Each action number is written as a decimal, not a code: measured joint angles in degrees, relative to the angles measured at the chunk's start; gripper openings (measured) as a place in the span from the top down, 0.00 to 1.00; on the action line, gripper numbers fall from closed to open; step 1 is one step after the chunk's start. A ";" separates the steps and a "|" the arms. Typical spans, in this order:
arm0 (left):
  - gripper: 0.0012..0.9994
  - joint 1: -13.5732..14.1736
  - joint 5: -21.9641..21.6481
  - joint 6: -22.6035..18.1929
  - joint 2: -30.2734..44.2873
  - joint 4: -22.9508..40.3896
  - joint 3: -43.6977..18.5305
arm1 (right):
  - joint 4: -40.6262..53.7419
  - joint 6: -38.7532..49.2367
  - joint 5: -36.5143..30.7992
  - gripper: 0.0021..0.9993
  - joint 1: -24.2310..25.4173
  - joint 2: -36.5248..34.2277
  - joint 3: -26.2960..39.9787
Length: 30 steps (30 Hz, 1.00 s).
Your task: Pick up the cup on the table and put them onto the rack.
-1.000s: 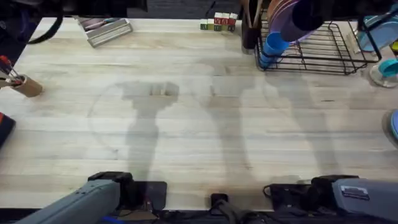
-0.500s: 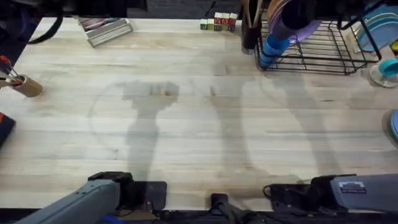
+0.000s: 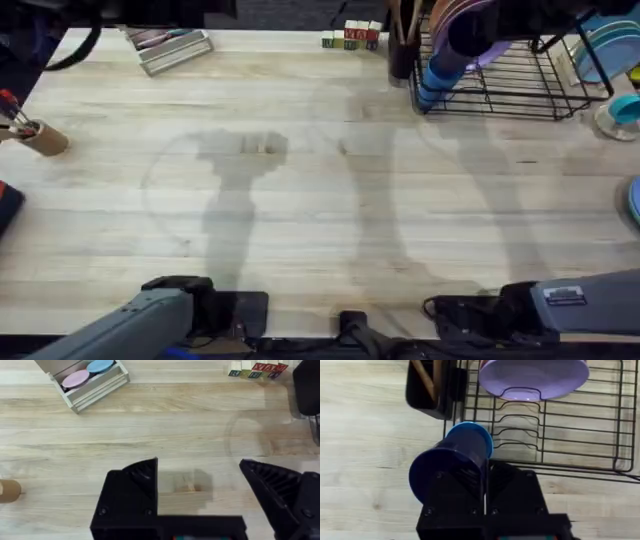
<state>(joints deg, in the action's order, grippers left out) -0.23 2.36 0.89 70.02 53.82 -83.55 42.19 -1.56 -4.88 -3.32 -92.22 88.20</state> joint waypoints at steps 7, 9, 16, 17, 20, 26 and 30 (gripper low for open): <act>0.01 -0.01 -0.01 0.00 0.00 0.00 0.00 | -0.13 -0.14 0.01 0.97 0.24 -2.35 0.00; 0.01 0.00 -0.01 0.00 0.00 0.00 0.00 | -0.13 -0.15 0.01 0.97 0.24 -2.72 0.00; 0.01 0.00 -0.01 0.00 0.00 0.02 0.00 | -0.37 -0.15 0.01 0.97 0.24 -3.62 -0.02; 0.01 0.00 0.00 0.00 0.00 0.00 0.00 | -0.35 -0.15 0.00 0.97 0.24 -3.89 -0.02; 0.01 0.00 0.01 0.00 0.00 0.26 0.00 | -0.53 -0.15 0.01 0.97 0.24 -4.97 -0.02; 0.01 0.00 0.01 0.00 0.00 0.87 0.00 | -1.43 -0.15 0.01 0.97 0.24 -6.06 -0.04; 0.01 0.00 0.01 0.00 0.00 0.88 0.00 | -1.53 -0.15 0.00 0.97 0.24 -6.05 -0.07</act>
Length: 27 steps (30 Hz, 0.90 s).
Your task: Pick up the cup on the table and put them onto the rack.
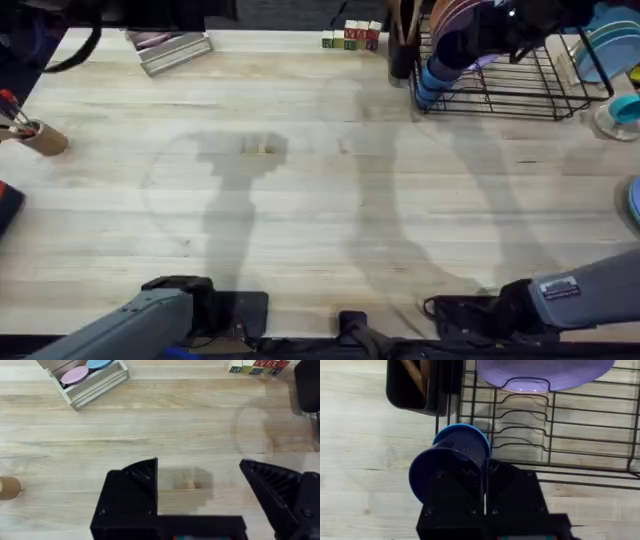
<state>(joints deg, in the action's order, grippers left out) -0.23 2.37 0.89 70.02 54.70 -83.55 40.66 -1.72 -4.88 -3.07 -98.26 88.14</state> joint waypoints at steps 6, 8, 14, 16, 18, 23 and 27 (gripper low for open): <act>0.00 0.00 -0.02 0.00 0.00 -0.01 0.00 | -0.07 -0.04 0.00 0.88 0.00 0.01 -0.02; 0.00 0.00 0.00 0.00 0.00 -0.01 0.00 | -0.04 -0.02 0.02 0.84 0.00 -0.02 -0.02; 0.00 0.00 -0.01 0.00 0.00 -0.01 0.00 | -0.07 -0.02 0.02 0.82 0.00 0.01 -0.02; 0.01 0.00 -0.02 0.00 0.00 0.01 0.00 | -0.07 -0.02 0.02 0.79 0.00 0.01 -0.02; 0.01 0.00 0.00 0.00 0.00 -0.01 0.00 | -0.07 -0.02 0.02 0.79 0.00 0.00 -0.02; 0.01 0.00 -0.01 0.00 0.00 -0.01 0.00 | -0.07 -0.02 0.02 0.75 0.00 0.00 -0.02; 0.01 0.00 0.00 0.02 0.00 -0.01 0.00 | -0.31 -0.02 0.02 0.73 0.00 -0.01 0.00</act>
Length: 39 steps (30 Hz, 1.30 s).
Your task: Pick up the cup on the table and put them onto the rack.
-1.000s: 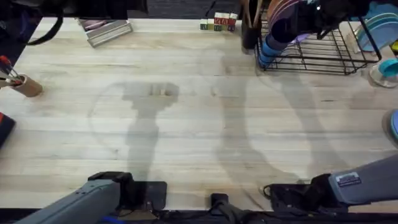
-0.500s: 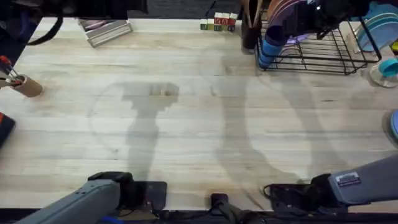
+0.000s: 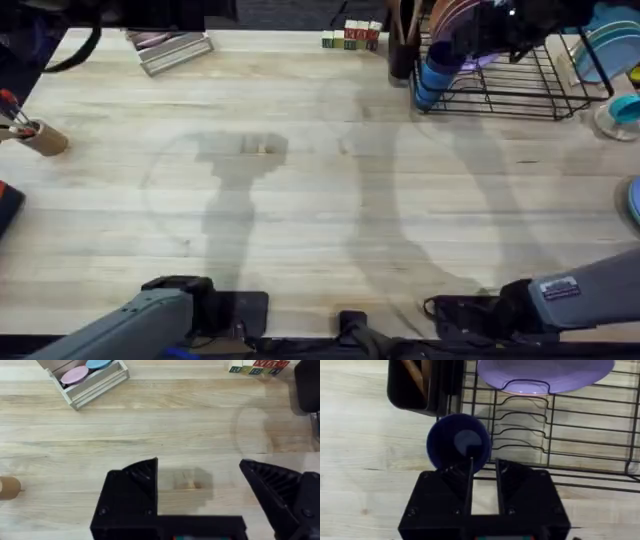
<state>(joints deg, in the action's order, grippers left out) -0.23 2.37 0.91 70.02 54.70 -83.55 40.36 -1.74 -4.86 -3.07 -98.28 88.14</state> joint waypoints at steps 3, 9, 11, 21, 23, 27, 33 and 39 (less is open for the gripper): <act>0.01 0.00 -0.01 -0.02 0.00 0.00 0.00 | 1.14 -0.02 0.00 0.60 0.00 0.47 0.96; 0.01 -0.02 -0.02 -0.02 0.00 0.00 0.00 | 4.53 -0.29 0.02 0.03 0.00 9.72 3.64; 0.01 0.00 -0.01 -0.02 0.00 0.00 0.00 | 5.93 -0.39 0.02 0.01 0.00 12.46 3.94; 0.01 0.00 0.00 -0.02 -1.69 0.02 0.00 | 18.73 -0.45 0.05 0.00 0.00 21.66 4.07; 0.01 0.00 0.00 -0.02 -3.18 0.02 0.00 | 20.53 -1.10 0.15 0.00 0.00 23.03 4.07; 0.01 0.00 -0.02 -0.02 -5.57 0.02 -0.06 | 24.35 -2.56 0.17 0.00 0.00 25.61 4.07; 0.01 0.00 -0.02 -0.02 -5.95 -0.02 -0.42 | 28.08 -3.23 0.18 0.00 0.00 26.95 4.07; 0.01 0.00 0.00 -0.01 -5.95 -1.11 -0.42 | 28.72 -3.45 0.17 0.00 0.00 26.92 4.07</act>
